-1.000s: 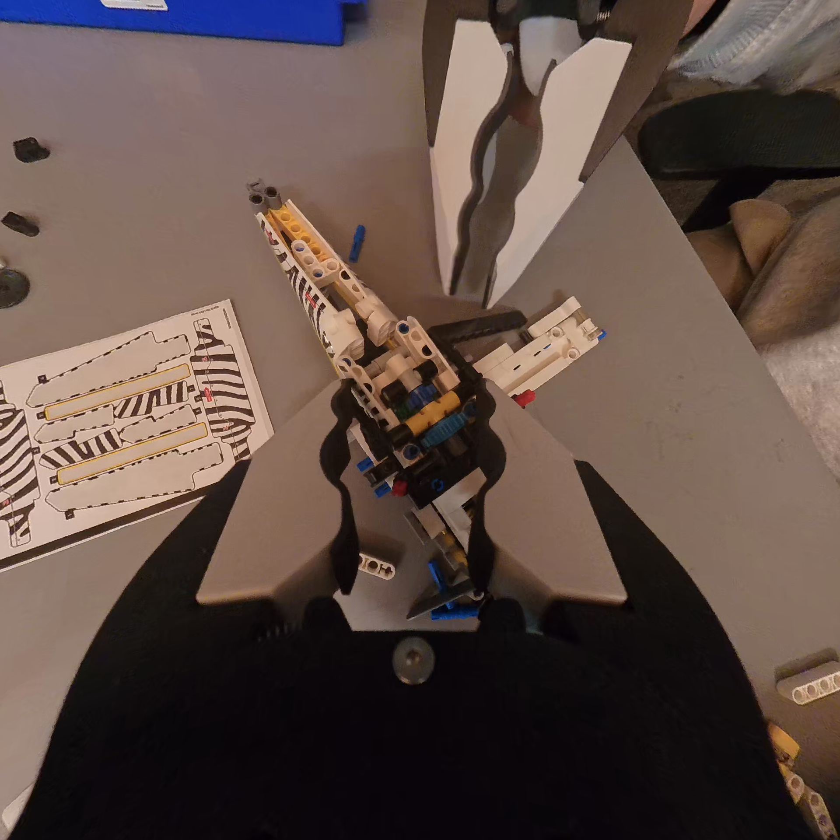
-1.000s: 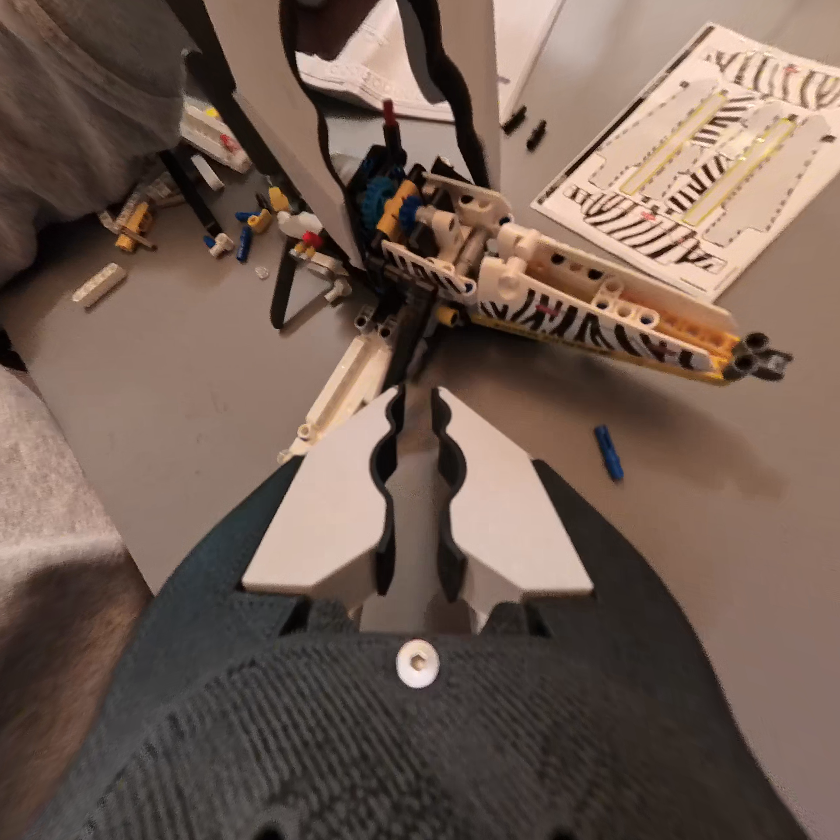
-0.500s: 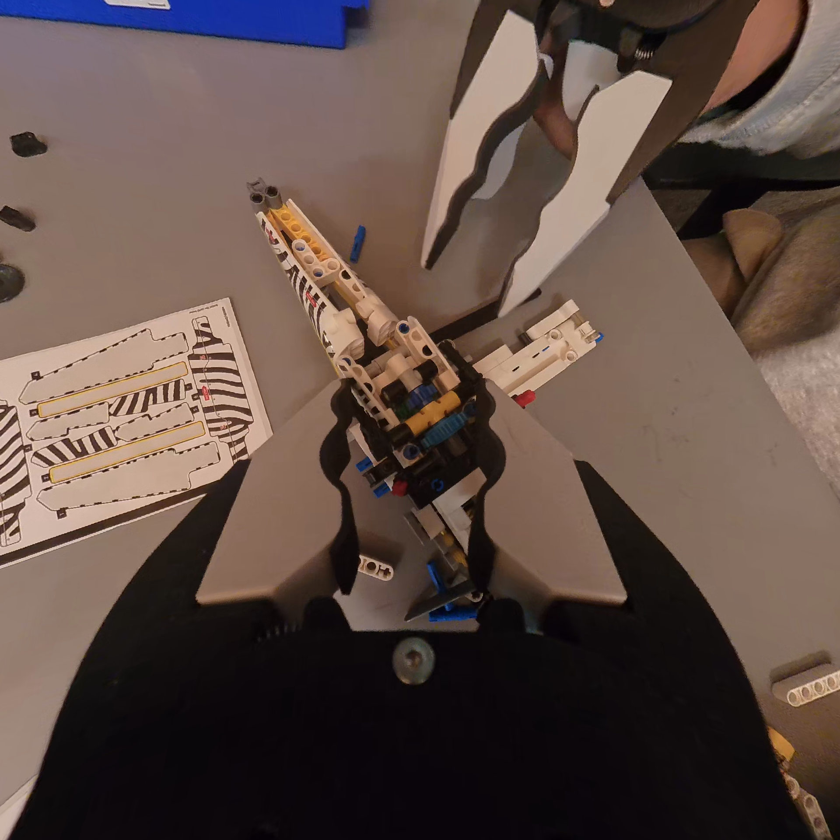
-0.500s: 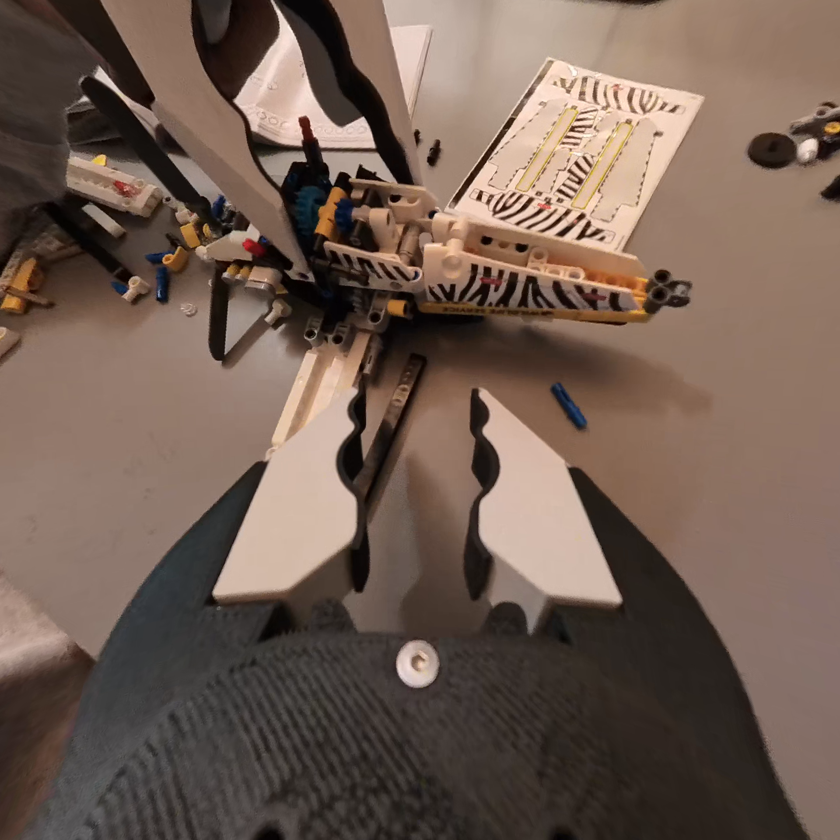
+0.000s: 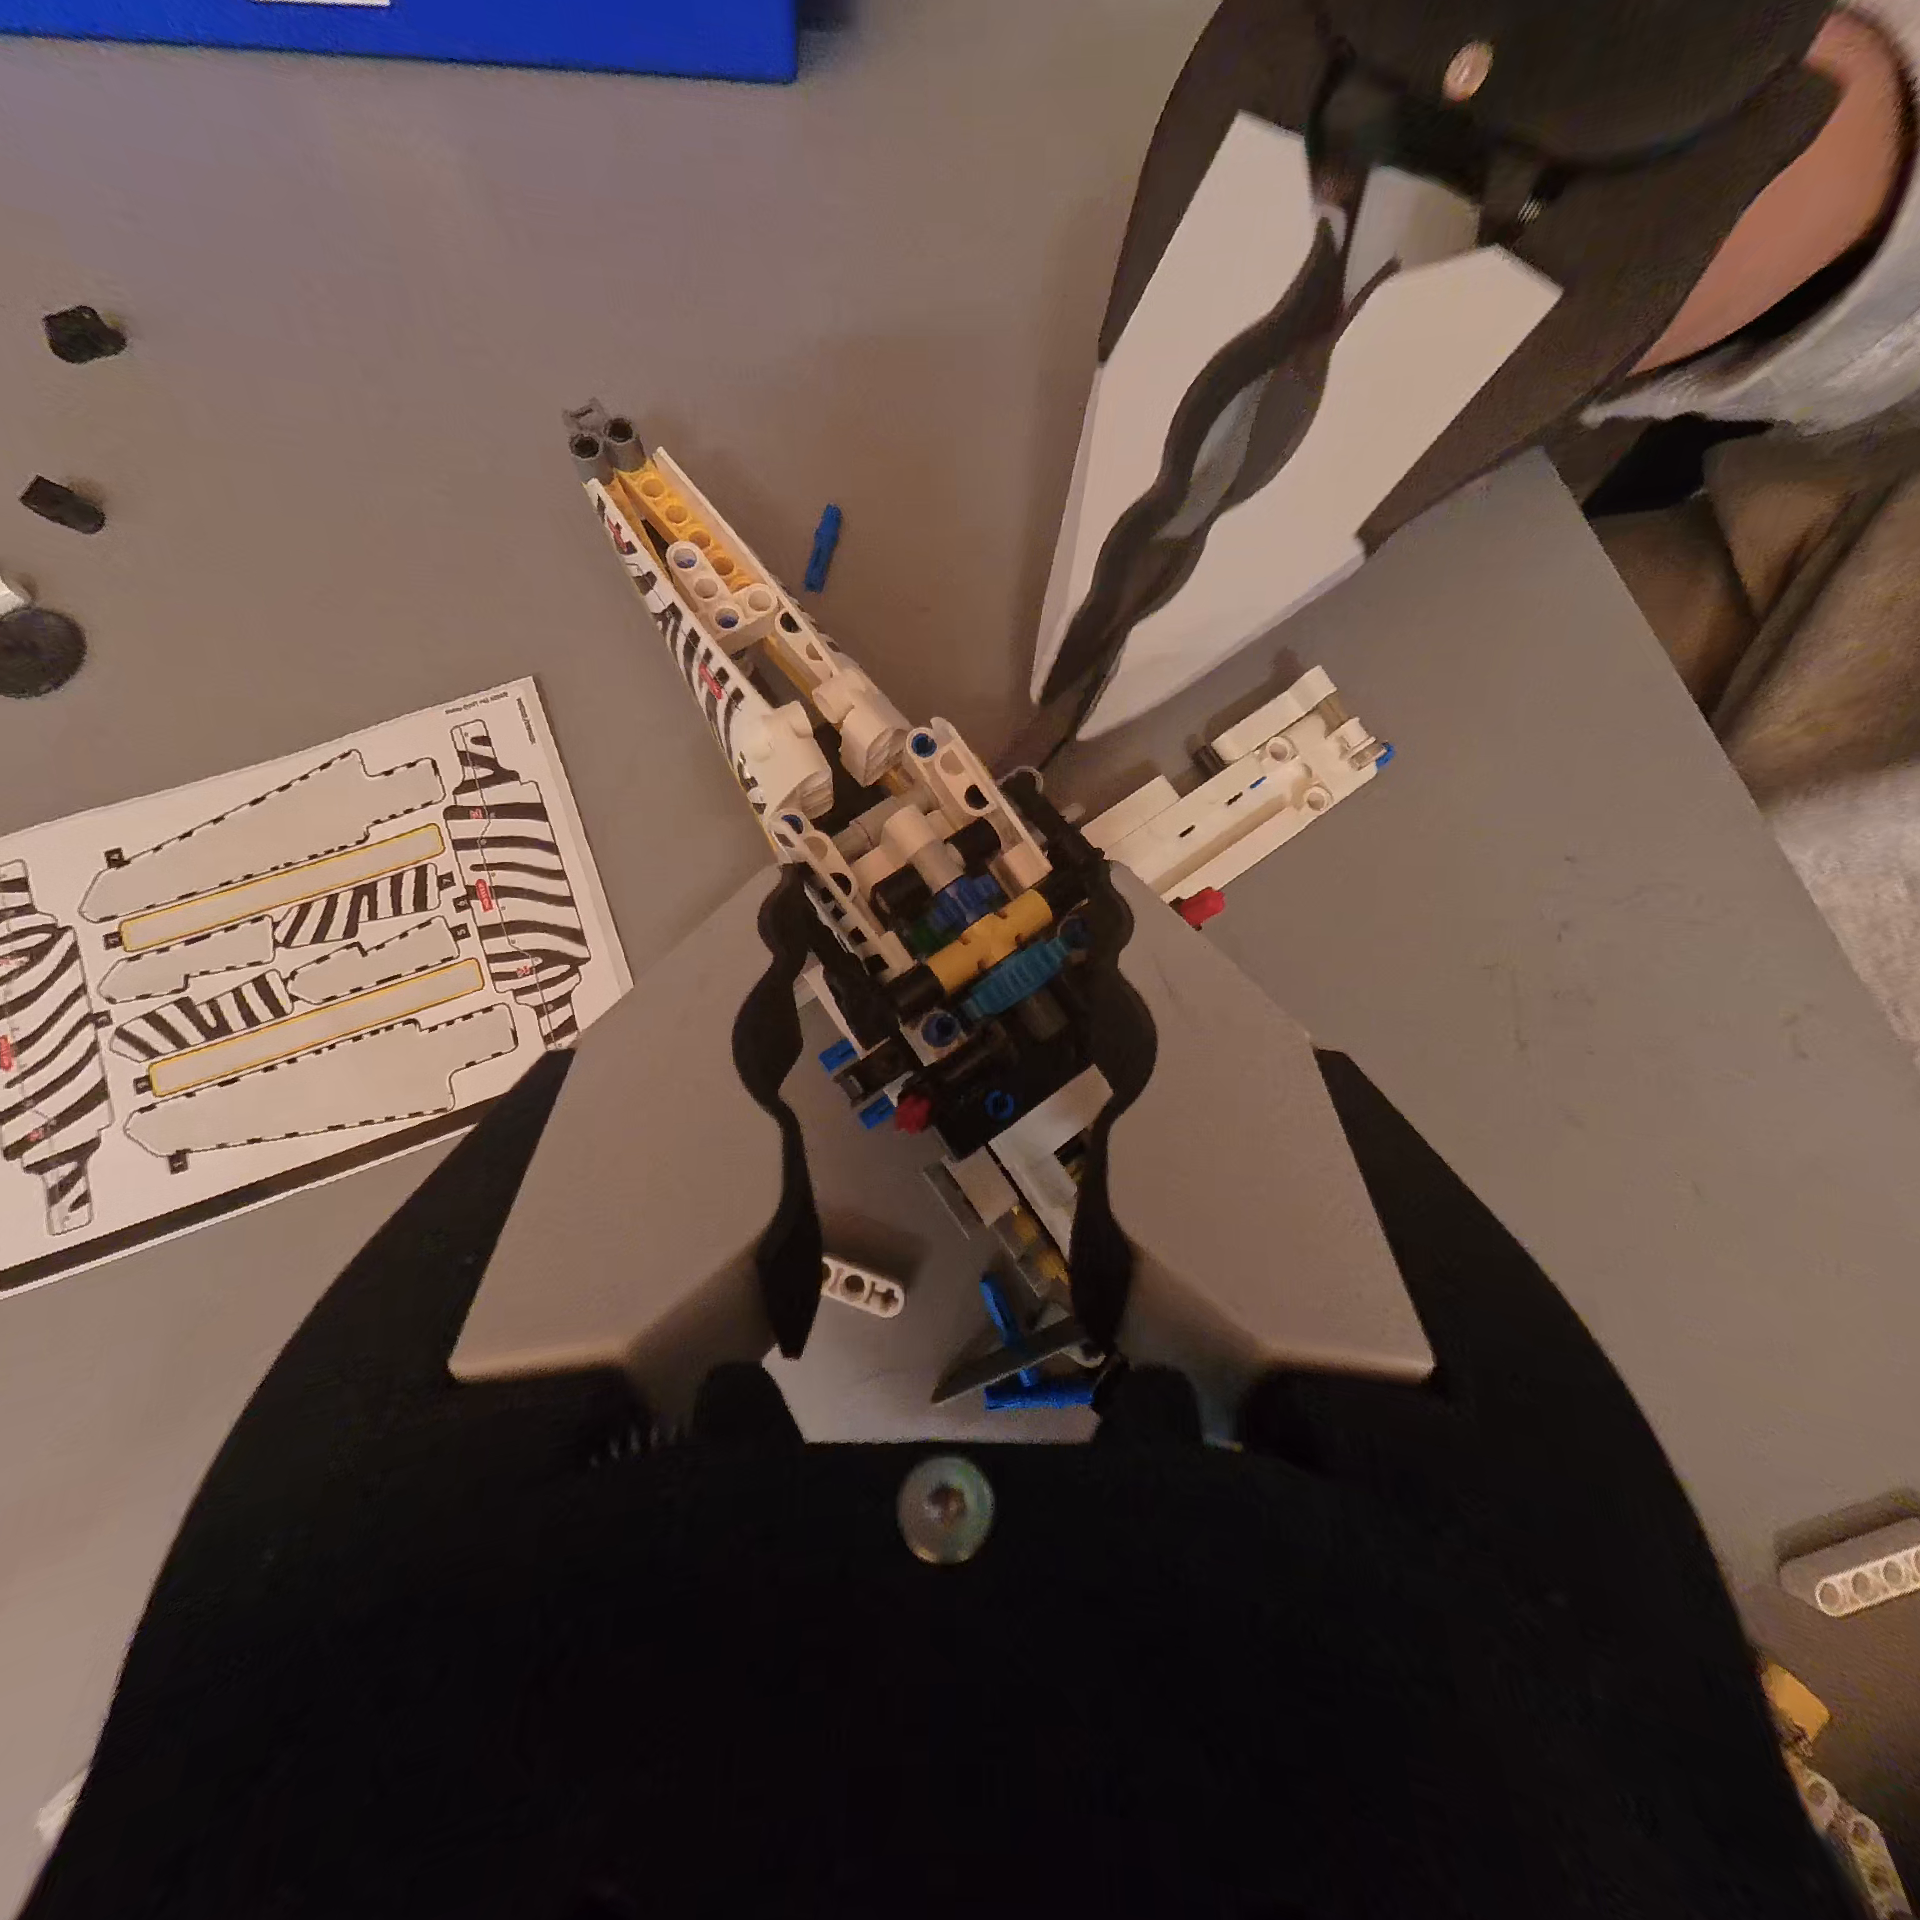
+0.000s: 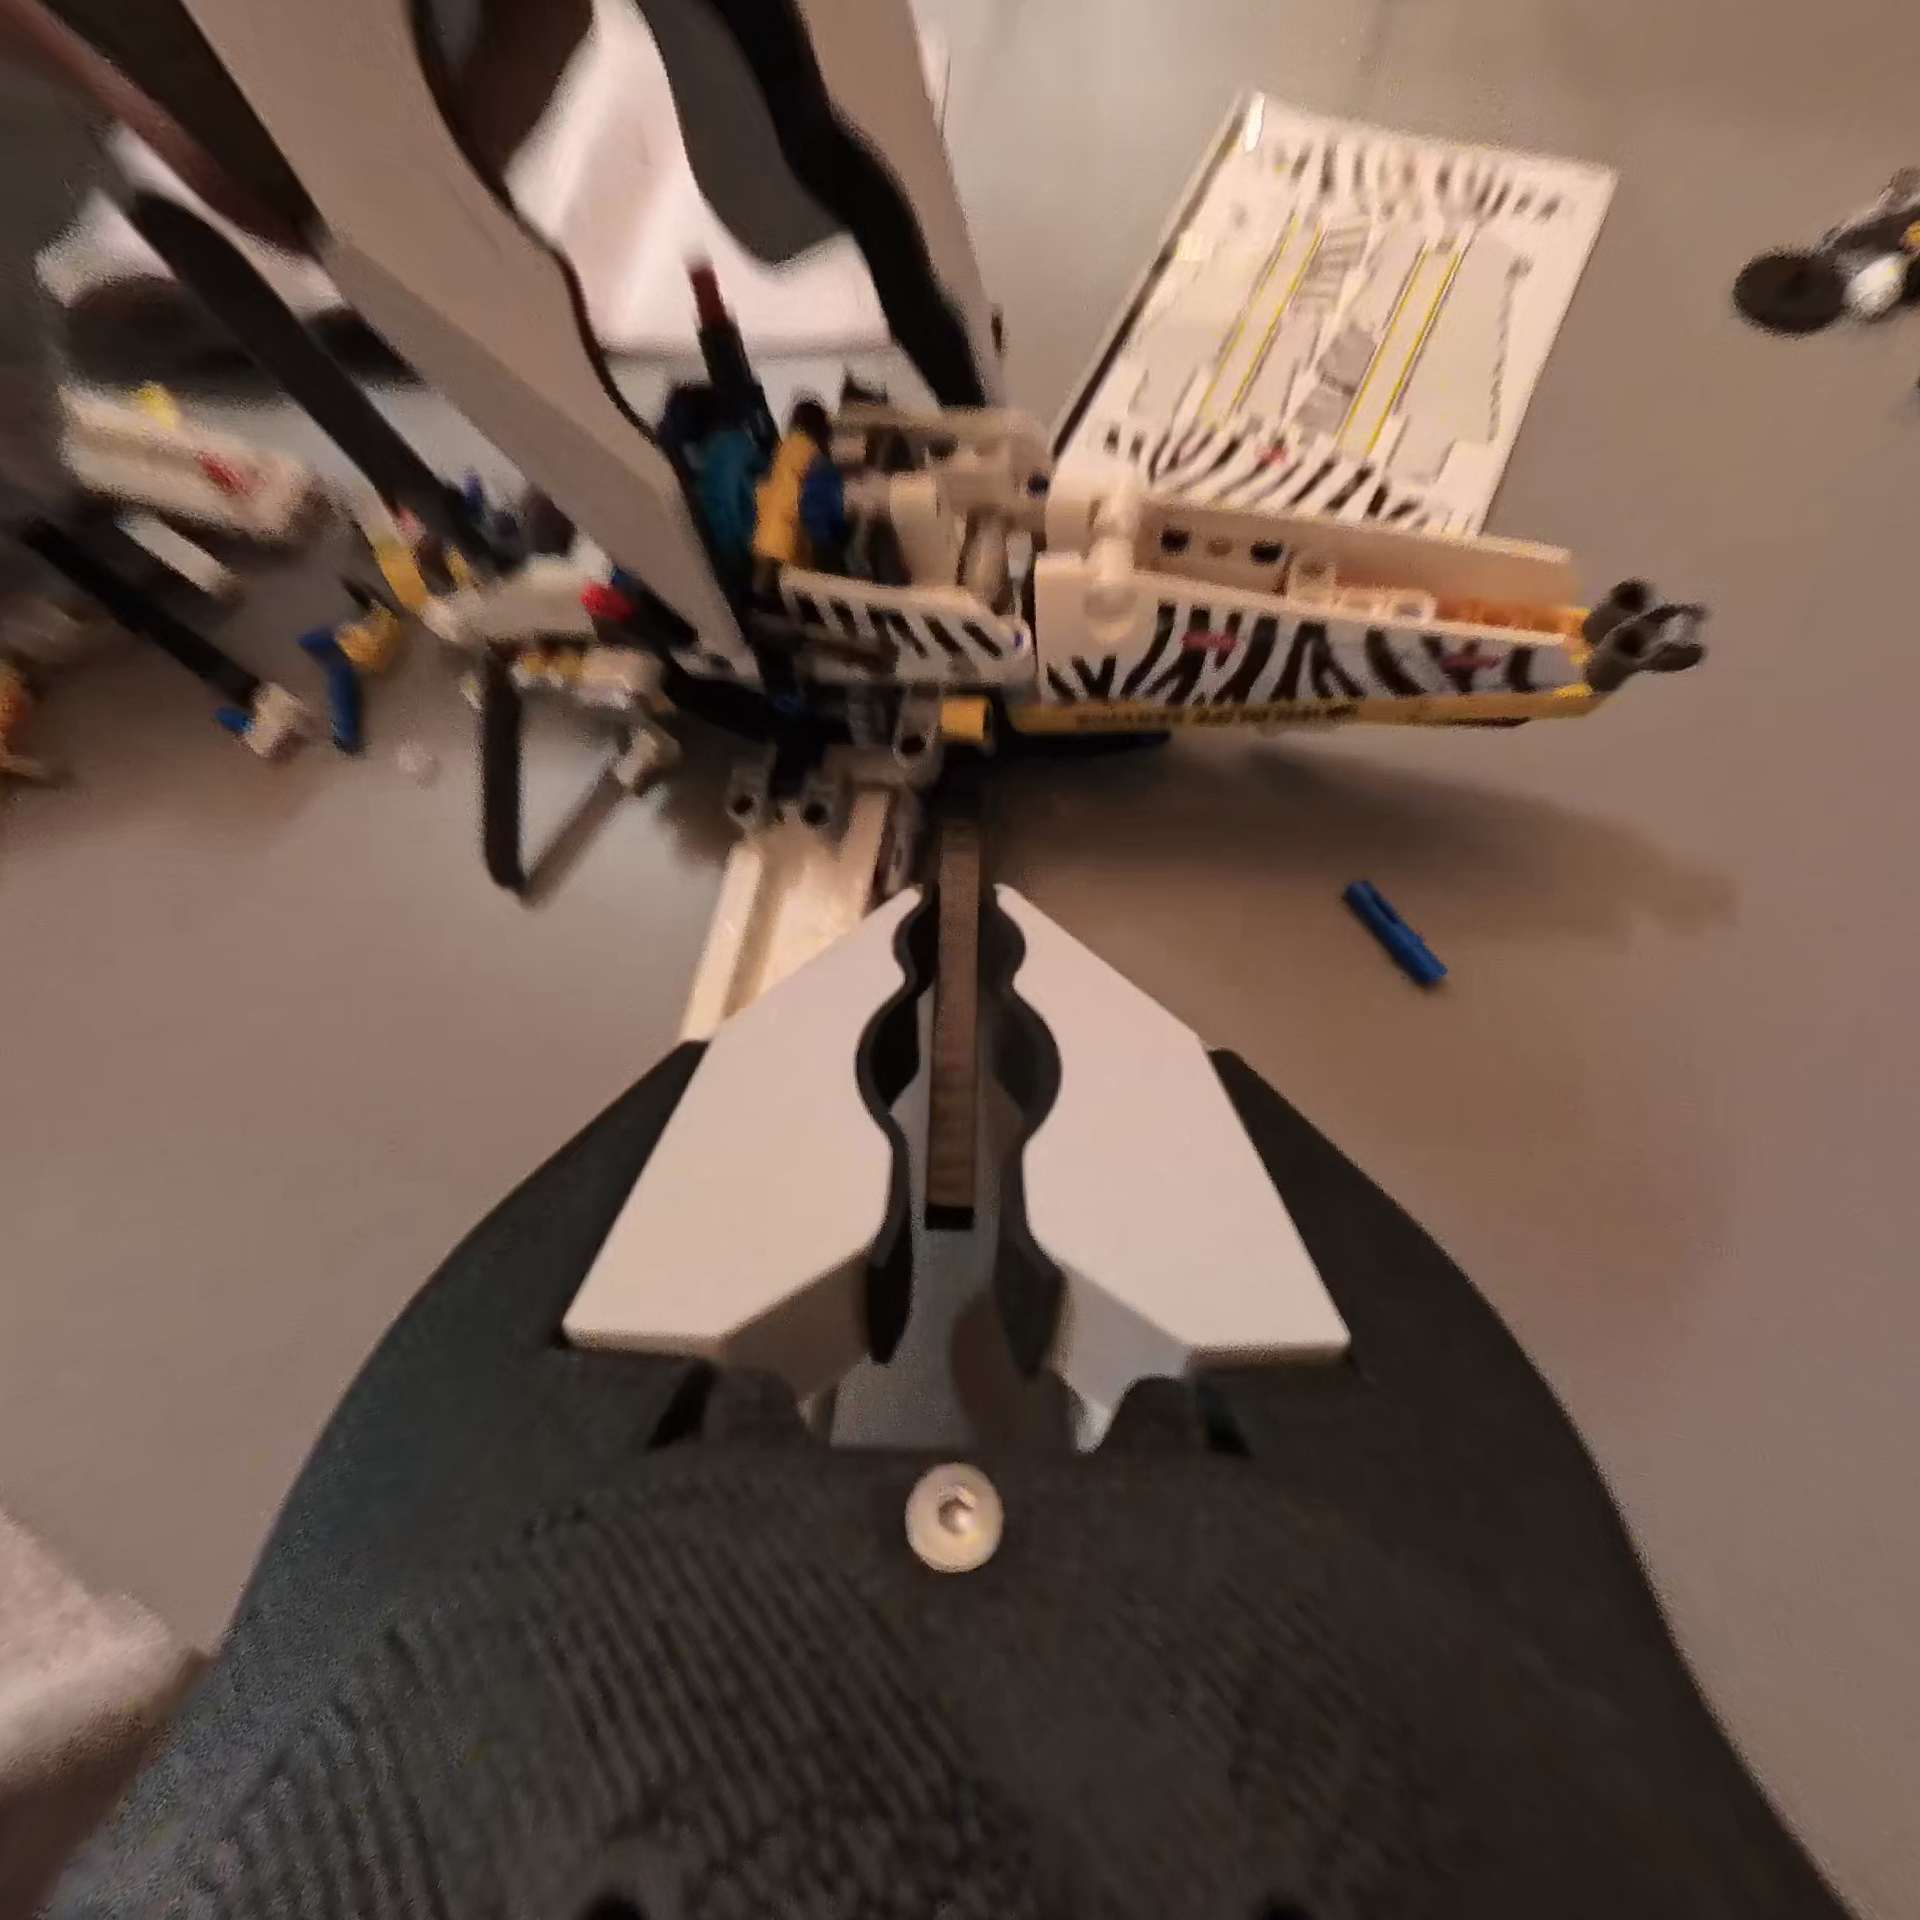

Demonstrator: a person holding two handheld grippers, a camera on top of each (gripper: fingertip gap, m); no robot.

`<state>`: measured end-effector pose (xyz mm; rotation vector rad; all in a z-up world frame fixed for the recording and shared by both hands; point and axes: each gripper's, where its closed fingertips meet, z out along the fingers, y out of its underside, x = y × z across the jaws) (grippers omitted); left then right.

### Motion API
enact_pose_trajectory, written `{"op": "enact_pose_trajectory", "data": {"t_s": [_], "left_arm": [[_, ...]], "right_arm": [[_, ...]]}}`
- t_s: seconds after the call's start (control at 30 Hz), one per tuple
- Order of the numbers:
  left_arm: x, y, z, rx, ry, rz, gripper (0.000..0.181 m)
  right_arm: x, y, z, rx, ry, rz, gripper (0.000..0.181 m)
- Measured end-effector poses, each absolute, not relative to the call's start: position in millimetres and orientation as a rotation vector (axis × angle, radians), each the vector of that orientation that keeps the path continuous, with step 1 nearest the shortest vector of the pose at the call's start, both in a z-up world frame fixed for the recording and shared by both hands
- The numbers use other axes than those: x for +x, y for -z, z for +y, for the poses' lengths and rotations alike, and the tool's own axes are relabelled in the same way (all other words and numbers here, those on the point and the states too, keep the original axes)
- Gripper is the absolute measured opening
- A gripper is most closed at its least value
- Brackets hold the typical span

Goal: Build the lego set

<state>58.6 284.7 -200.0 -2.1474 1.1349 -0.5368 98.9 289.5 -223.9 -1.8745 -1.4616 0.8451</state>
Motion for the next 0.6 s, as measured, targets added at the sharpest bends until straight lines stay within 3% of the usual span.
{"op": "enact_pose_trajectory", "data": {"t_s": [0.6], "left_arm": [[58,200,286,-2.142,0.547,1.123,0.054]], "right_arm": [[91,193,288,-1.773,-1.036,-1.187,0.005]]}}
